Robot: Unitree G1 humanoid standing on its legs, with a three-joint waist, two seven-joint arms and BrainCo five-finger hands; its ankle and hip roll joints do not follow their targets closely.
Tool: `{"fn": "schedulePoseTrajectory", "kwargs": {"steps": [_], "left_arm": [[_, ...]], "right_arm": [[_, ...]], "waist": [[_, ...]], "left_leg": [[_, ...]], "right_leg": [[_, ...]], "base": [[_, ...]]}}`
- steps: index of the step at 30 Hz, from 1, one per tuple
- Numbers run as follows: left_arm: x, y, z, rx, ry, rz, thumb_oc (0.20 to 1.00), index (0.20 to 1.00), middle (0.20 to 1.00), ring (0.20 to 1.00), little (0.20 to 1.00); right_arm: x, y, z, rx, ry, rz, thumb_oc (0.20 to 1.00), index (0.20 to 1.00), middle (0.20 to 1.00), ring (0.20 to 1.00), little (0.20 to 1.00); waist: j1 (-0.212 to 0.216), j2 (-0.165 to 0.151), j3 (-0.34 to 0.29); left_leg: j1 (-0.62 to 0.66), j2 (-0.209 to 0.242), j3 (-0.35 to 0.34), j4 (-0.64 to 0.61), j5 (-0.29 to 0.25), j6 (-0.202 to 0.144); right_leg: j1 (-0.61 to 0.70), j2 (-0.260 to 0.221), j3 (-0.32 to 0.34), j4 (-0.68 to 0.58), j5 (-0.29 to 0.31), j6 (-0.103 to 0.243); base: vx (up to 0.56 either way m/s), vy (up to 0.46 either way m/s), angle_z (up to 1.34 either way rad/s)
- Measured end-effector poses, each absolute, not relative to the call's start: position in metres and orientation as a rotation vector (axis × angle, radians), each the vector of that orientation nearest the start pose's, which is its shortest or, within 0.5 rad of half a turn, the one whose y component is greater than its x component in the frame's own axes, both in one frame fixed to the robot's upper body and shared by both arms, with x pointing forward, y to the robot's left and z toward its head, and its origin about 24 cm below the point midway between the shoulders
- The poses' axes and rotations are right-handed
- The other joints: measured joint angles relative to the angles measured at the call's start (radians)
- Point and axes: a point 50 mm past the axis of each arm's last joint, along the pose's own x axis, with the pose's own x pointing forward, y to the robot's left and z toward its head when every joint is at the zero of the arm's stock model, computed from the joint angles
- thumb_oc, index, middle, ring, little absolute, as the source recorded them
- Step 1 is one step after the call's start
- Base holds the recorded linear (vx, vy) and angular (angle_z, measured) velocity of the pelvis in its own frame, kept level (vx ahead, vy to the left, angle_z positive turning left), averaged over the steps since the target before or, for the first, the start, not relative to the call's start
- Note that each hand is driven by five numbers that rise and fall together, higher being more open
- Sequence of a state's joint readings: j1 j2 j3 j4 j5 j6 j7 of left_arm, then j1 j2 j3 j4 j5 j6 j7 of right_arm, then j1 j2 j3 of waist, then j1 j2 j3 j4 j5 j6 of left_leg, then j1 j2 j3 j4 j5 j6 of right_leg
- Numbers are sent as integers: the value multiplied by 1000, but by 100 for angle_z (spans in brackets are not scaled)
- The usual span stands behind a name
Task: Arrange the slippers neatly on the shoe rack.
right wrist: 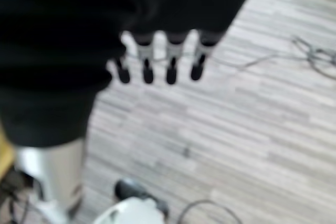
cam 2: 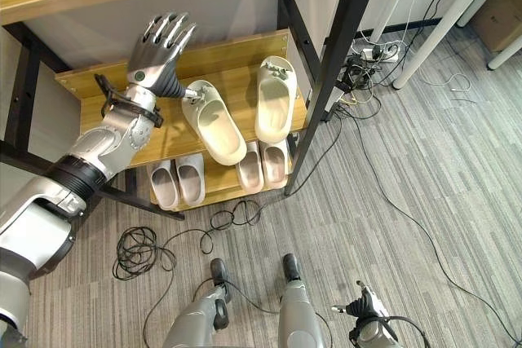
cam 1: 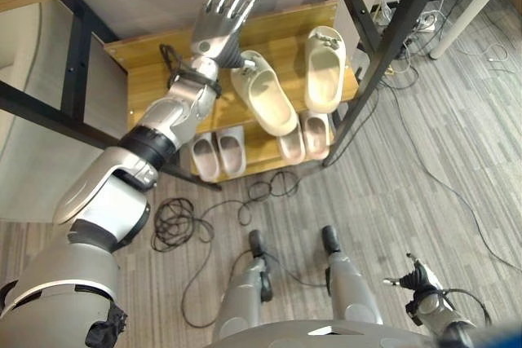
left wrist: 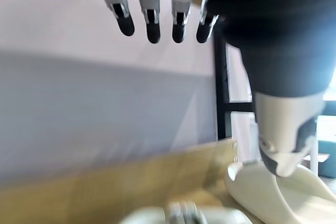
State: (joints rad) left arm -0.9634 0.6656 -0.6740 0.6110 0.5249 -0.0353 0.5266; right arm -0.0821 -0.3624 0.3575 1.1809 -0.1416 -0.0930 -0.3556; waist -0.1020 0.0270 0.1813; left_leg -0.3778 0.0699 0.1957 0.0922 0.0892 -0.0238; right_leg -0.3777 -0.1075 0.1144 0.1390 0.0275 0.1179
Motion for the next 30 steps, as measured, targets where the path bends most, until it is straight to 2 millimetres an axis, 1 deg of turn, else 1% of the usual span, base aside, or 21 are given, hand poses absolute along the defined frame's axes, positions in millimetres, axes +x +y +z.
{"fn": "schedulePoseTrajectory", "kwargs": {"steps": [1, 2, 5, 8, 10, 13, 15, 20, 22, 23, 26, 27, 28, 29, 30], "left_arm": [[382, 171, 201, 1401, -648, 183, 1000, 1000, 1000, 1000, 1000], [381, 174, 188, 1283, -578, 173, 1000, 1000, 1000, 1000, 1000], [379, 174, 174, 1198, -509, 141, 1000, 1000, 1000, 1000, 1000], [380, 168, 163, 1144, -456, 110, 1000, 1000, 1000, 1000, 1000], [381, 166, 160, 1131, -442, 102, 1000, 1000, 1000, 1000, 1000], [385, 166, 144, 1093, -358, 103, 1000, 1000, 1000, 1000, 1000], [387, 165, 127, 1029, -255, 97, 1000, 1000, 1000, 1000, 1000], [390, 160, 116, 971, -180, 101, 1000, 1000, 1000, 1000, 1000], [392, 161, 113, 956, -145, 111, 1000, 1000, 1000, 1000, 1000], [393, 161, 110, 949, -123, 113, 1000, 1000, 1000, 1000, 1000], [394, 161, 110, 941, -112, 122, 1000, 1000, 1000, 1000, 1000], [395, 162, 108, 945, -93, 127, 1000, 1000, 1000, 1000, 1000], [395, 161, 106, 942, -81, 128, 1000, 1000, 1000, 1000, 1000], [395, 161, 105, 926, -75, 131, 1000, 1000, 1000, 1000, 1000], [395, 161, 105, 902, -67, 135, 1000, 1000, 1000, 1000, 1000]], "right_arm": [[142, -266, -131, -824, 910, -101, 1000, 1000, 1000, 1000, 1000], [144, -266, -130, -815, 909, -116, 1000, 1000, 1000, 1000, 1000], [153, -265, -127, -807, 891, -131, 1000, 1000, 1000, 1000, 1000], [163, -262, -123, -800, 869, -138, 1000, 1000, 1000, 1000, 1000], [167, -261, -122, -798, 858, -137, 1000, 1000, 1000, 1000, 1000], [171, -261, -121, -800, 854, -141, 1000, 1000, 1000, 1000, 1000], [177, -261, -118, -793, 847, -152, 1000, 1000, 1000, 1000, 1000], [189, -257, -114, -785, 825, -159, 1000, 1000, 1000, 1000, 1000], [194, -252, -113, -786, 818, -155, 1000, 1000, 1000, 1000, 1000], [198, -251, -112, -783, 805, -157, 1000, 1000, 1000, 1000, 1000], [201, -249, -111, -790, 798, -146, 1000, 1000, 1000, 1000, 1000], [199, -249, -112, -793, 805, -144, 1000, 1000, 1000, 1000, 1000], [203, -249, -110, -797, 796, -150, 1000, 1000, 1000, 1000, 1000], [200, -251, -111, -802, 813, -154, 1000, 1000, 1000, 1000, 1000], [201, -251, -111, -806, 816, -159, 1000, 1000, 1000, 1000, 1000]], "waist": [[2, 0, 0], [7, 0, 0], [11, 0, 0], [11, 1, 0], [10, 1, -1], [8, 4, -2], [8, 5, -3], [9, 7, -4], [8, 12, -10], [7, 20, -21], [8, 25, -25], [8, 23, -30], [7, 23, -32], [6, 23, -33], [6, 23, -33]], "left_leg": [[0, 0, -1, 0, 0, 0], [8, 0, -1, -2, 0, 0], [9, 0, -2, -3, 0, 0], [9, 1, -3, -2, 0, -1], [8, 1, -3, -2, 0, 0], [7, 1, -1, -3, -1, 0], [6, 0, 2, -2, -3, 1], [4, 0, 7, -2, -4, 3], [-1, 0, 8, -2, -7, 1], [-17, 3, 8, 5, -9, 1], [-28, 0, 7, 17, -12, 5], [-28, 0, 6, 18, -12, 5], [-28, 1, 7, 18, -13, 5], [-28, 1, 7, 19, -13, 4], [-28, 1, 7, 19, -14, 3]], "right_leg": [[1, 0, -1, 0, 0, 0], [7, -1, -2, 0, 0, -1], [6, -2, -3, 0, -7, -7], [2, -3, -3, 1, -10, -9], [2, -3, -2, 1, -10, -9], [3, -2, -1, 1, -10, -9], [0, -2, 1, 1, -7, -5], [-4, 0, 6, 4, -6, -5], [-16, -1, 7, 4, -7, -6], [-25, -1, 6, 5, -8, -5], [-33, 0, 7, 19, -6, -4], [-33, 1, 7, 19, -6, -4], [-34, 0, 7, 19, -7, -4], [-34, 1, 7, 20, -7, -4], [-34, 1, 7, 20, -7, -4]], "base": [[-41, -16, 3], [-39, -15, 2], [-14, -6, 1], [0, 0, 0], [0, 0, 0], [0, 0, 0], [-14, -8, -4], [-5, -5, -2], [0, 0, 0], [0, 0, 0], [0, 0, 0], [0, 0, 0], [30, -26, -1], [0, 0, 0], [0, 0, 0]]}}
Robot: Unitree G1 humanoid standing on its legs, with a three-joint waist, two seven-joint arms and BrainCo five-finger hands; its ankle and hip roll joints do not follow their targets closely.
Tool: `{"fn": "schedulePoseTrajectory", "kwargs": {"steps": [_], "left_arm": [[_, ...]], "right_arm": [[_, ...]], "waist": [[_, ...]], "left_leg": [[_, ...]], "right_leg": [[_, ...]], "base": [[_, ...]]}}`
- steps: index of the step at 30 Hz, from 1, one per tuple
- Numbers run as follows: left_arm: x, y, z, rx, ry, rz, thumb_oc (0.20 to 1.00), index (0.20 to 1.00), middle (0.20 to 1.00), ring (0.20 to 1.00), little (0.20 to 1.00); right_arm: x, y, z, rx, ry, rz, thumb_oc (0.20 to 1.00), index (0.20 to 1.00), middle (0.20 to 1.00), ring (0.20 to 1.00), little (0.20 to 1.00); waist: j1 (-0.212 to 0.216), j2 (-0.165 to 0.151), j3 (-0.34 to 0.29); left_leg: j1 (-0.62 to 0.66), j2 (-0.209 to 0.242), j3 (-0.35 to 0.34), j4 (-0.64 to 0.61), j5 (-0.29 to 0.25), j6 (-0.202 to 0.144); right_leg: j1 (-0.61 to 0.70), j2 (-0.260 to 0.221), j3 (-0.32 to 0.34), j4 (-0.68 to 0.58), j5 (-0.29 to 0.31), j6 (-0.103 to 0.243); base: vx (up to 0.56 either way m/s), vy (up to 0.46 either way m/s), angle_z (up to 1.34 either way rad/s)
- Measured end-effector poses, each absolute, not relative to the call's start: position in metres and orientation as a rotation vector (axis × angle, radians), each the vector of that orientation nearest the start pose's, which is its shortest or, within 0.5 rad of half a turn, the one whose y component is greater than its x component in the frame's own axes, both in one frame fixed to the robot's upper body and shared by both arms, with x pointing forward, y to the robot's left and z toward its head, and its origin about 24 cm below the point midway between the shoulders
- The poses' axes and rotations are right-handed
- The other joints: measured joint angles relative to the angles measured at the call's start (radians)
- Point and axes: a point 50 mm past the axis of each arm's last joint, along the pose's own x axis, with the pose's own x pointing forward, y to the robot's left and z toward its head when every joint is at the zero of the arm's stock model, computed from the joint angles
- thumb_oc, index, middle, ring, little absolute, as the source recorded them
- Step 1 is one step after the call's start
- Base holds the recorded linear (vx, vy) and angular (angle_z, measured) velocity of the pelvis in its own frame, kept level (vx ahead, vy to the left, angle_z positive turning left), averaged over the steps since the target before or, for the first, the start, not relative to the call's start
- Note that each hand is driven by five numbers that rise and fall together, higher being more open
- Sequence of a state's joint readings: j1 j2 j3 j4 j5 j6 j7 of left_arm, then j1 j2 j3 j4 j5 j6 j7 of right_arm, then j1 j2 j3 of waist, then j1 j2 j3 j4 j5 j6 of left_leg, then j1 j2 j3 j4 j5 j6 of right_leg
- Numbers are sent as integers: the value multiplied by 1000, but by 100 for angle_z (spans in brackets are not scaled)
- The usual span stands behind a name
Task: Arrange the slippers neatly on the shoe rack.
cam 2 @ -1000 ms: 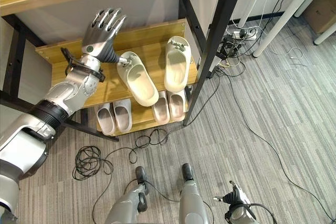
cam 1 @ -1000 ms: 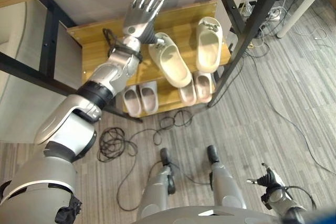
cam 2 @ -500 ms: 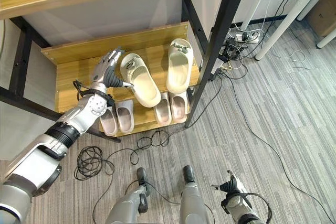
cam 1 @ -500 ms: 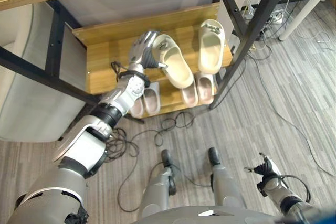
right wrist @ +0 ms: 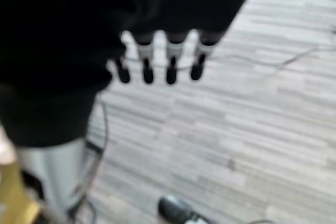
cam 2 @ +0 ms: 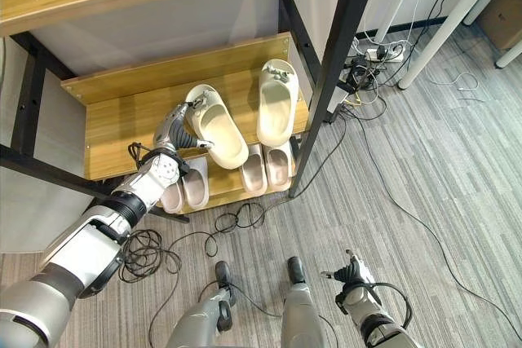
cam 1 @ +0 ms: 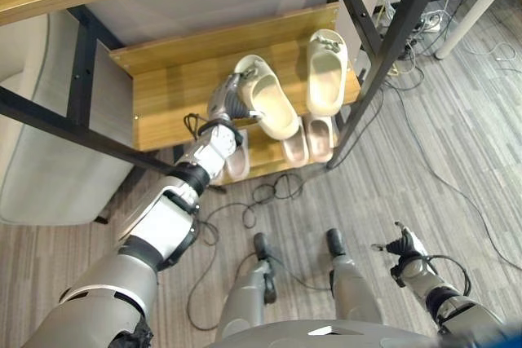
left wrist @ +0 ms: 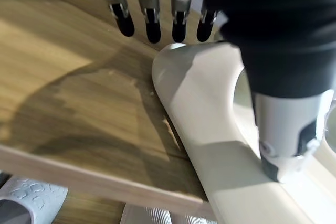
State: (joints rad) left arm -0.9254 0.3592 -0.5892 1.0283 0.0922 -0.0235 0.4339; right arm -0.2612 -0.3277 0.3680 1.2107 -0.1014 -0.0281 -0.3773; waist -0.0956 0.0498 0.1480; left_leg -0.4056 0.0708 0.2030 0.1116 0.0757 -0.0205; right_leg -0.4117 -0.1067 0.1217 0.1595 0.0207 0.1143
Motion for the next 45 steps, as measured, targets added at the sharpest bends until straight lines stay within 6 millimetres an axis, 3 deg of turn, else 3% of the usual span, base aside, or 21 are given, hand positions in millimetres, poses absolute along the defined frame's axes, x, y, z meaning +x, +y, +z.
{"fn": "schedulePoseTrajectory", "kwargs": {"steps": [10, 20, 39, 45], "left_arm": [[395, 147, 101, 796, -47, 118, 1000, 1000, 1000, 1000, 1000], [395, 135, 101, 685, -36, 113, 1000, 1000, 1000, 1000, 1000], [401, 103, 118, 579, -68, 70, 1000, 1000, 1000, 1000, 1000], [403, 104, 118, 569, -47, 82, 1000, 1000, 1000, 1000, 1000]], "right_arm": [[210, -247, -107, -804, 791, -166, 1000, 1000, 1000, 1000, 1000], [205, -236, -114, -799, 816, -140, 1000, 1000, 1000, 1000, 1000], [209, -236, -113, -801, 816, -143, 1000, 1000, 1000, 1000, 1000], [209, -236, -112, -800, 815, -144, 1000, 1000, 1000, 1000, 1000]], "waist": [[0, -16, -13], [-1, -28, -19], [-30, -37, -23], [-37, -48, -30]], "left_leg": [[-25, 6, -3, 34, -16, 2], [-36, 3, 0, 46, -22, 3], [-67, -1, 6, 67, -33, 7], [-69, 1, 10, 69, -35, 5]], "right_leg": [[-14, -1, 0, 2, -6, 2], [-31, -4, 4, 16, -14, 1], [-55, -4, 12, 29, -9, 9], [-68, -3, 17, 31, -16, 9]], "base": [[0, 0, 0], [0, 0, 0], [0, -1, 0], [4, -4, -1]]}}
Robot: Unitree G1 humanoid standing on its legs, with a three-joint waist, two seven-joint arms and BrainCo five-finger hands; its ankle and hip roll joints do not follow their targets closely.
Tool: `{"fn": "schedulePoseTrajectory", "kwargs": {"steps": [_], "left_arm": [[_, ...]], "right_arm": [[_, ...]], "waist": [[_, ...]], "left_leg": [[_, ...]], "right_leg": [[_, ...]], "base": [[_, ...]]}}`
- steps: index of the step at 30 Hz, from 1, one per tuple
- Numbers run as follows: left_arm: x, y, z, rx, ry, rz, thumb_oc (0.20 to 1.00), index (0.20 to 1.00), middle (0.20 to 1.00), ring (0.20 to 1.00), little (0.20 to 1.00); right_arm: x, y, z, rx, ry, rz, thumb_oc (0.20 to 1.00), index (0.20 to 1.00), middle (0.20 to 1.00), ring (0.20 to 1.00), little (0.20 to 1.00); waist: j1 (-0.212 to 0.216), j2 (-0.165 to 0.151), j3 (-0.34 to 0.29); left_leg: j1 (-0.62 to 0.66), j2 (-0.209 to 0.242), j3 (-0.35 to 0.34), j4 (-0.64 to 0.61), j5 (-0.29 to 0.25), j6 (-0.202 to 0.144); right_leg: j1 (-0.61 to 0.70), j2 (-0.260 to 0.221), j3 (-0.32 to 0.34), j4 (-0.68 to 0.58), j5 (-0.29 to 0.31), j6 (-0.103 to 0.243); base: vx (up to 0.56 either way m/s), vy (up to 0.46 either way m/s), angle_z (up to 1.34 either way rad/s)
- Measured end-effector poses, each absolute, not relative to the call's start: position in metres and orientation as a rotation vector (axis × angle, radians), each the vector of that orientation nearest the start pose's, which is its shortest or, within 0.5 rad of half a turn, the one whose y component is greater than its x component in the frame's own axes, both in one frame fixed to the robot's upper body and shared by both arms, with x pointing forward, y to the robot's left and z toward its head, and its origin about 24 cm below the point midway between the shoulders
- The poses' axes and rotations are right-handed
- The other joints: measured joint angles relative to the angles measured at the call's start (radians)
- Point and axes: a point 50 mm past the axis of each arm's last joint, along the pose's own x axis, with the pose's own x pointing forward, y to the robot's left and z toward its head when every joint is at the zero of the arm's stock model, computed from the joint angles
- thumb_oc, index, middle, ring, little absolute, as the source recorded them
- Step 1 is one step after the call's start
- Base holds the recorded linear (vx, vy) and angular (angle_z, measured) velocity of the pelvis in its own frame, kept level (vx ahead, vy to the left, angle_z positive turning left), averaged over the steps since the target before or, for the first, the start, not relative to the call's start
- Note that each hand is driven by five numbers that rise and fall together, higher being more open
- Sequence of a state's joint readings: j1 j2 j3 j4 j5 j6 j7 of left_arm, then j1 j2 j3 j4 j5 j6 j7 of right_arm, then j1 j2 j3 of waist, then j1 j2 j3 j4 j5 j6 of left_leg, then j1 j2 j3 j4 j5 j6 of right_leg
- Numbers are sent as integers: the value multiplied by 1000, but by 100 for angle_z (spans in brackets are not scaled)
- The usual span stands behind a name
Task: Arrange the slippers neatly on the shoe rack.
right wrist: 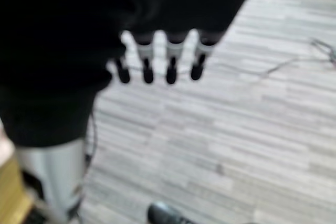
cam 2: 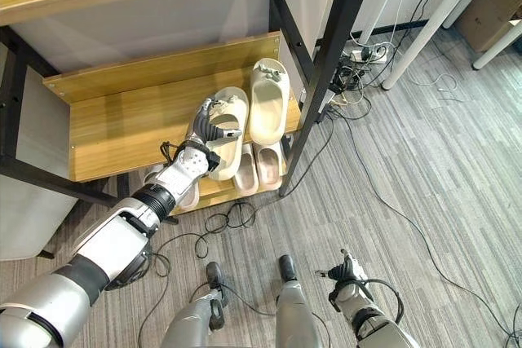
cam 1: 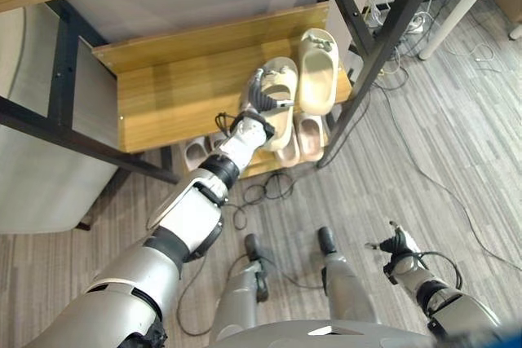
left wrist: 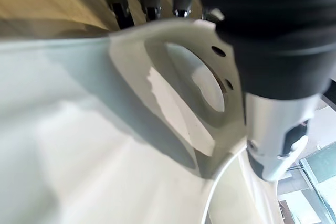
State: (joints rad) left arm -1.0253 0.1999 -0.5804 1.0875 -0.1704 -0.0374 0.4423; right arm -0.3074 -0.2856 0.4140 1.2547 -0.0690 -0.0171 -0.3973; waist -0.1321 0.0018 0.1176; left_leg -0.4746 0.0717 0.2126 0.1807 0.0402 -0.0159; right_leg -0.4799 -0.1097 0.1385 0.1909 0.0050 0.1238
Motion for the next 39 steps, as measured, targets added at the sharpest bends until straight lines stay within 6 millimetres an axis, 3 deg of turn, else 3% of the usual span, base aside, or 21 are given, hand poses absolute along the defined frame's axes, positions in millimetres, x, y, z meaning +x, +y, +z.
{"fn": "schedulePoseTrajectory", "kwargs": {"steps": [28, 39], "left_arm": [[409, 113, 123, 549, 21, 185, 1000, 1000, 1000, 1000, 1000], [412, 127, 139, 385, 14, 346, 1000, 1000, 1000, 1000, 1000]], "right_arm": [[202, -236, -117, -813, 841, -133, 1000, 1000, 1000, 1000, 1000], [203, -226, -118, -805, 819, -118, 1000, 1000, 1000, 1000, 1000]], "waist": [[-26, -2, -30], [-31, -2, -33]], "left_leg": [[-17, 20, 23, 14, -15, -4], [2, 36, 24, 3, -8, -11]], "right_leg": [[-25, 13, 18, 1, 2, -1], [-8, 33, 17, 3, 7, -8]], "base": [[11, -10, -2], [40, -23, -3]]}}
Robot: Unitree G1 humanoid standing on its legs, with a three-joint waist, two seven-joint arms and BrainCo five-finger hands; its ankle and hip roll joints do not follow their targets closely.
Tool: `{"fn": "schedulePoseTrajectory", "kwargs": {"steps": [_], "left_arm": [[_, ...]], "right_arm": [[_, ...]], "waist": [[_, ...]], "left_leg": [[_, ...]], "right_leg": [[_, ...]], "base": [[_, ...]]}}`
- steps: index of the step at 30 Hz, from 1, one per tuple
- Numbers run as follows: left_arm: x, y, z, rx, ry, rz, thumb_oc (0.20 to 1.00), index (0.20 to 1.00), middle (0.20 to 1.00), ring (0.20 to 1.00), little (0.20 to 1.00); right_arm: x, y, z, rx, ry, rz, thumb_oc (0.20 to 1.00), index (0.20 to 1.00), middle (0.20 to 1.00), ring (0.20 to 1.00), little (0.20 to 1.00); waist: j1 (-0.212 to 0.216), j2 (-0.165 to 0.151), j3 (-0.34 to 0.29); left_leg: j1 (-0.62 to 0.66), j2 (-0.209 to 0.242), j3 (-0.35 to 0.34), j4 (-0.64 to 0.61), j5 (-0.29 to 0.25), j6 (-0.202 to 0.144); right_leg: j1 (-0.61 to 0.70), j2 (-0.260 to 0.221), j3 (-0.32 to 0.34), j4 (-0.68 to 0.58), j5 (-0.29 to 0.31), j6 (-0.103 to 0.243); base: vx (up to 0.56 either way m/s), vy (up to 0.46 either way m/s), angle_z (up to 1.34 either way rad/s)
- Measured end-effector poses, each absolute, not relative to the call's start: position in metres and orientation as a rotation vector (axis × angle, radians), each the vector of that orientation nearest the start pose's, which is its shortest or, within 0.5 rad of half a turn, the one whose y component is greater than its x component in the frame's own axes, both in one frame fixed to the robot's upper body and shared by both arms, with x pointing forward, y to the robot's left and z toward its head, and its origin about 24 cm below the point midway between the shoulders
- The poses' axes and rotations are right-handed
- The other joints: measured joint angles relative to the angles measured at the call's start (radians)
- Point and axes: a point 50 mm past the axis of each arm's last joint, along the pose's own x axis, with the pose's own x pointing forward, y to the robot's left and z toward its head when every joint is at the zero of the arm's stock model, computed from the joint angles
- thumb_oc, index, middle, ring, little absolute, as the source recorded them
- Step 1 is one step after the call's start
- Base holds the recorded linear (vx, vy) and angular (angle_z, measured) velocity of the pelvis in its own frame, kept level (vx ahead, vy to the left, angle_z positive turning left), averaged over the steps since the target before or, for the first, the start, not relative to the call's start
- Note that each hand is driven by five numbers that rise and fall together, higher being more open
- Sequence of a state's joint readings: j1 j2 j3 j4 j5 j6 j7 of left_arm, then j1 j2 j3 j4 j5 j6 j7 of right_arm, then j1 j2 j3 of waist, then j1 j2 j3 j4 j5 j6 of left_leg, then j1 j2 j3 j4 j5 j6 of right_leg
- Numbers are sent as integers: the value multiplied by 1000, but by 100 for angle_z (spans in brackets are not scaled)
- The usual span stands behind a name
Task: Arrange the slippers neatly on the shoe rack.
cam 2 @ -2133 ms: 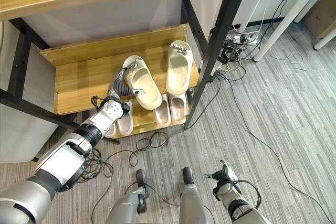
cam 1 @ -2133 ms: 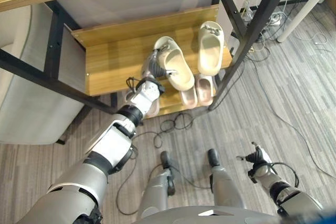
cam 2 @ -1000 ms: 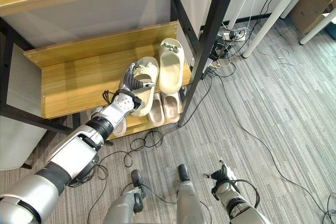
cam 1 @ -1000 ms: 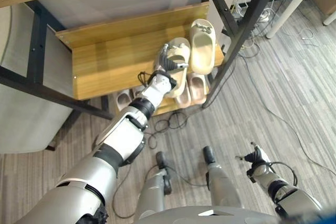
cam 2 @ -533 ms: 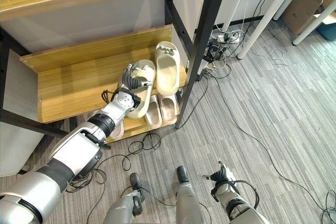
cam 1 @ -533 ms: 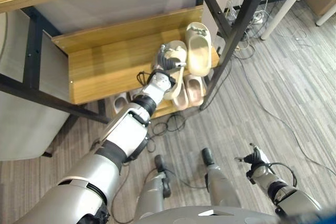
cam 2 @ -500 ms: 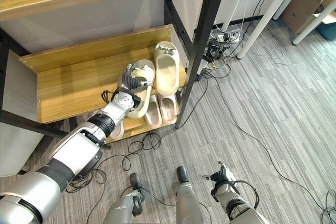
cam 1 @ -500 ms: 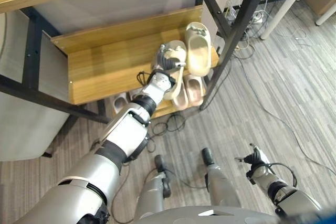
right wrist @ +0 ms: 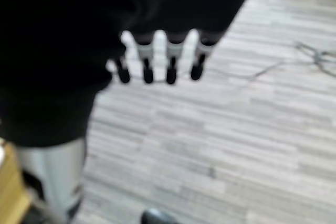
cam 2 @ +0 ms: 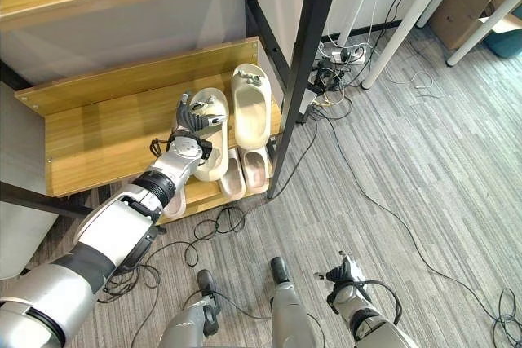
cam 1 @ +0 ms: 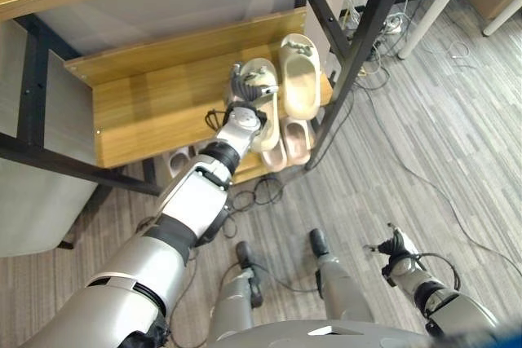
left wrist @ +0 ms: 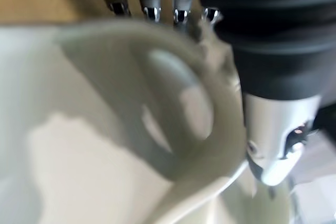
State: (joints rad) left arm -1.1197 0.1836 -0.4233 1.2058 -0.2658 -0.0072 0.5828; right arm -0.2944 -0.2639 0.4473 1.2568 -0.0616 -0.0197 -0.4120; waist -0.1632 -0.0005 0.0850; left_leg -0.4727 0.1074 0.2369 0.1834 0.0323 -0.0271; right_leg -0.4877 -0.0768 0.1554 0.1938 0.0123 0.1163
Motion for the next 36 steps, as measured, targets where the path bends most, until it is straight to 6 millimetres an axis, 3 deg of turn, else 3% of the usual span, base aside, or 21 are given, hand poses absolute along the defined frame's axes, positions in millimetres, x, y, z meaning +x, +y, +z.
{"fn": "schedulePoseTrajectory", "kwargs": {"steps": [5, 15, 20, 24, 29, 30, 31, 33, 34, 36], "left_arm": [[415, 138, 174, 339, -146, 427, 1000, 1000, 1000, 1000, 1000], [415, 164, 200, 323, -243, 498, 1000, 1000, 1000, 1000, 1000], [416, 167, 192, 344, -207, 451, 1000, 1000, 1000, 1000, 1000], [404, 178, 151, 355, -125, 380, 1000, 1000, 1000, 1000, 1000], [391, 196, 121, 354, -56, 304, 1000, 1000, 1000, 1000, 1000], [388, 198, 118, 340, -49, 287, 1000, 1000, 1000, 1000, 1000], [387, 198, 118, 323, -53, 273, 1000, 1000, 1000, 1000, 1000], [380, 193, 115, 276, -74, 207, 1000, 1000, 1000, 1000, 1000], [377, 190, 113, 258, -80, 184, 1000, 1000, 1000, 1000, 1000], [367, 183, 117, 240, -141, 100, 1000, 1000, 1000, 1000, 1000]], "right_arm": [[192, -221, -124, -792, 823, -96, 1000, 1000, 1000, 1000, 1000], [185, -222, -127, -778, 834, -97, 1000, 1000, 1000, 1000, 1000], [185, -223, -127, -770, 849, -90, 1000, 1000, 1000, 1000, 1000], [187, -225, -126, -756, 848, -105, 1000, 1000, 1000, 1000, 1000], [185, -228, -126, -741, 867, -110, 1000, 1000, 1000, 1000, 1000], [184, -231, -126, -732, 871, -123, 1000, 1000, 1000, 1000, 1000], [180, -235, -128, -727, 886, -131, 1000, 1000, 1000, 1000, 1000], [176, -244, -126, -717, 897, -164, 1000, 1000, 1000, 1000, 1000], [174, -247, -126, -722, 903, -171, 1000, 1000, 1000, 1000, 1000], [175, -257, -124, -718, 924, -207, 1000, 1000, 1000, 1000, 1000]], "waist": [[-4, 0, 0], [9, 10, 7], [26, 20, 40], [40, 29, 70], [73, 12, 107], [78, 12, 122], [83, 9, 130], [112, 16, 148], [122, 23, 149], [135, 49, 172]], "left_leg": [[13, 6, -1, -8, 0, -10], [44, 14, -5, -5, 3, -6], [115, 14, -33, 4, -10, -26], [164, 39, -57, 54, -34, -45], [196, 102, -113, 123, -52, -85], [196, 114, -140, 158, -53, -100], [187, 118, -152, 192, -46, -105], [130, 128, -205, 321, -20, -101], [119, 123, -221, 338, -12, -102], [87, 47, -259, 321, -68, -102]], "right_leg": [[6, 2, -3, -2, -11, -10], [33, 10, -20, 23, -14, -17], [102, 7, -49, 59, -55, -31], [149, 21, -72, 131, -111, -52], [198, 75, -130, 215, -173, -112], [201, 90, -159, 256, -190, -121], [204, 103, -169, 284, -212, -151], [215, 113, -178, 314, -239, -179], [218, 115, -178, 315, -239, -181], [217, 117, -165, 294, -220, -214]], "base": [[0, 0, 0], [7, -14, 1], [22, -80, 17], [59, -156, 6], [51, -193, 17], [-17, -204, 32], [-16, -124, 28], [9, 10, 18], [115, 64, 12], [151, 46, 10]]}}
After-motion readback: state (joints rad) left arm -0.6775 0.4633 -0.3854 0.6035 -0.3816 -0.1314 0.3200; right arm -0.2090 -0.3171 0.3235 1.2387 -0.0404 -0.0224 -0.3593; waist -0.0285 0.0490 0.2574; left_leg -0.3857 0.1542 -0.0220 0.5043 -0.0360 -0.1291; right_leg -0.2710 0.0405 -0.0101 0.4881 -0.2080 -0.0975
